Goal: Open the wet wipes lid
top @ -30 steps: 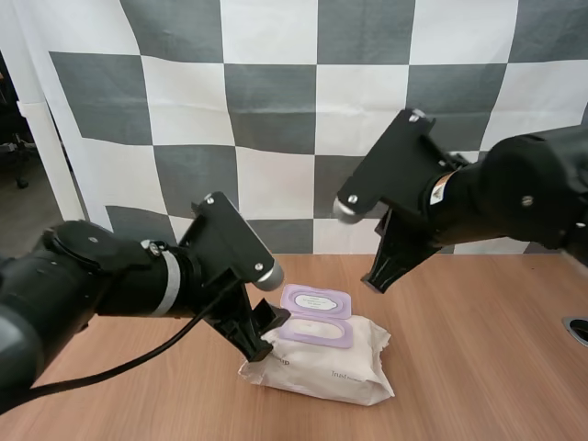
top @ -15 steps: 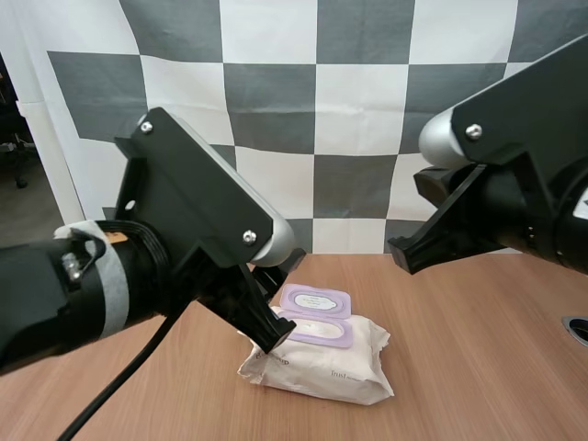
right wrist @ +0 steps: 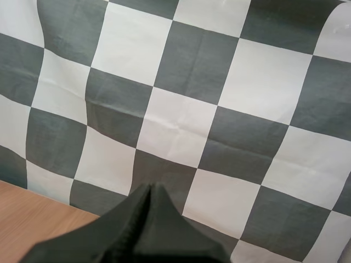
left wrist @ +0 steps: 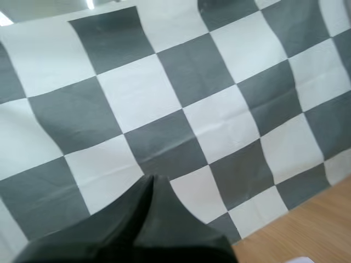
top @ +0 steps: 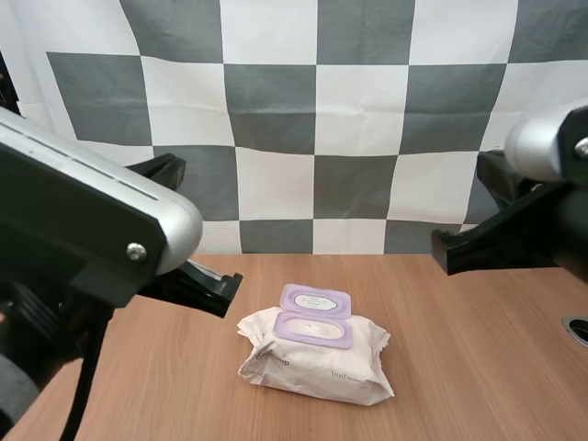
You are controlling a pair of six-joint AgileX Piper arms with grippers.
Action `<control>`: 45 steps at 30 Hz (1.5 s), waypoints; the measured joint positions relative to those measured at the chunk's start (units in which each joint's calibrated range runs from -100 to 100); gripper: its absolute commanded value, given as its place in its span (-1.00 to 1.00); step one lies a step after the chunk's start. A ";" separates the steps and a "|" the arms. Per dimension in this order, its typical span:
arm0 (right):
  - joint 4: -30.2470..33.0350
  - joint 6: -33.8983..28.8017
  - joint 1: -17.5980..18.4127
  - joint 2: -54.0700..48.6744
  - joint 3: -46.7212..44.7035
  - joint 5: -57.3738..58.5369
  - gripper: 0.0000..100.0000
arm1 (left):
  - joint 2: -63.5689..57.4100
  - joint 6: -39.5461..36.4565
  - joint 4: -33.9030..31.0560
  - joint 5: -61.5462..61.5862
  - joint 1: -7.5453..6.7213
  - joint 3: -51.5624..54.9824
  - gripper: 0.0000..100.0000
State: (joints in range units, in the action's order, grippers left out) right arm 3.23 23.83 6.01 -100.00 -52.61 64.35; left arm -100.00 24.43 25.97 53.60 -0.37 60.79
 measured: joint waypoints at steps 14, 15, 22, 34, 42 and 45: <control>-2.17 -3.00 -1.14 0.00 -24.42 -22.79 -1.00 | 0.00 -20.83 -24.32 5.07 -1.83 9.83 -1.00; -1.38 -3.00 -1.14 0.00 -25.61 -22.62 -1.00 | 0.00 -22.38 -25.96 4.68 -1.83 11.61 -1.00; -0.32 -4.67 -1.31 0.00 -34.00 -25.82 -1.00 | 0.00 -32.93 -34.88 -10.87 -1.83 24.09 -1.00; -0.32 -12.64 -5.53 0.00 -42.08 -33.36 -1.00 | 0.00 -42.76 -35.13 -17.18 -2.53 32.13 -1.00; 0.05 -12.64 -5.53 0.00 -43.35 -27.07 -1.00 | 0.00 -46.09 -36.25 -20.84 -1.63 38.81 -1.00; 0.05 -12.75 -5.53 0.00 -45.97 -29.78 -1.00 | 0.00 -49.32 -37.67 -22.41 -1.30 39.21 -1.00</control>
State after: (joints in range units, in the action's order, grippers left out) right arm 3.28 11.09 0.48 -100.00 -98.59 34.57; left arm -100.00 -24.89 -11.70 31.19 -1.67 100.00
